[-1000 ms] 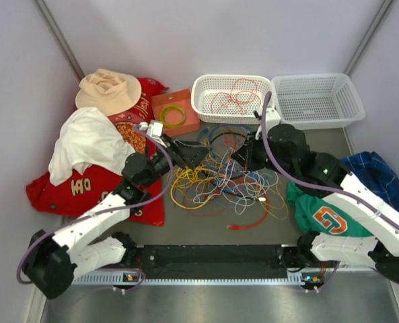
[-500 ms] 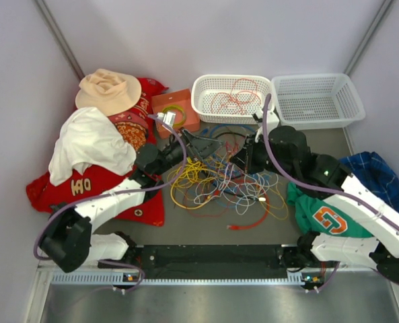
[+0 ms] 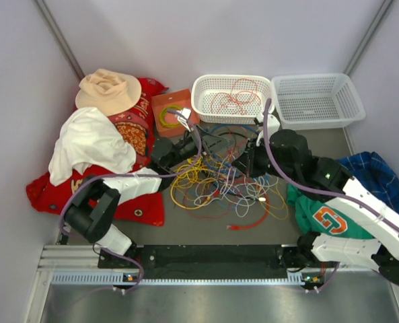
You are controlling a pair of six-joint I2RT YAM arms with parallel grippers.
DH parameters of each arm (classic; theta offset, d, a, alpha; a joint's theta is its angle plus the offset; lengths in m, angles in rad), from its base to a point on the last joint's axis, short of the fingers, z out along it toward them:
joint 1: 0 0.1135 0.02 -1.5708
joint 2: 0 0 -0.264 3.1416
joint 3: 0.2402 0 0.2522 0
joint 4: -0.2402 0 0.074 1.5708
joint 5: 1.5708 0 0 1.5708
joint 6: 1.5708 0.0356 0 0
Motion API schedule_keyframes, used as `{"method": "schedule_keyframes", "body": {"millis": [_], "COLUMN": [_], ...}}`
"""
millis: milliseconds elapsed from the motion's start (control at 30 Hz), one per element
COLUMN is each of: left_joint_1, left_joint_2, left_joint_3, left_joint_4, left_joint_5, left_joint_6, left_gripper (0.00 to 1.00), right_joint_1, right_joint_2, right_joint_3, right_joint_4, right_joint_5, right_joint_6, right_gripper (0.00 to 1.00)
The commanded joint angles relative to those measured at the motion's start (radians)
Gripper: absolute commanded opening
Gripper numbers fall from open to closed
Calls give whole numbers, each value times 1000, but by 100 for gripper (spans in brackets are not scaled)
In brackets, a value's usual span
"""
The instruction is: Untangle the cables
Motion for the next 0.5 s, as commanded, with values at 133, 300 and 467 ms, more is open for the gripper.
{"method": "schedule_keyframes", "body": {"millis": [133, 300, 467], "left_joint_1": [58, 60, 60], "left_joint_2": [-184, -165, -178], "left_joint_3": [337, 627, 675], "left_joint_4": [-614, -1052, -1065], "left_joint_5": [99, 57, 31], "left_joint_6": [386, 604, 610], "left_gripper": [0, 0, 0], "right_joint_1": [13, 13, 13], "right_joint_2": [-147, -198, -181], "right_joint_3": [-9, -11, -28], "right_joint_4": [-57, -45, 73], "right_joint_5": [153, 202, 178], "right_joint_6": [-34, -58, -94], "right_gripper": [67, 73, 69]}}
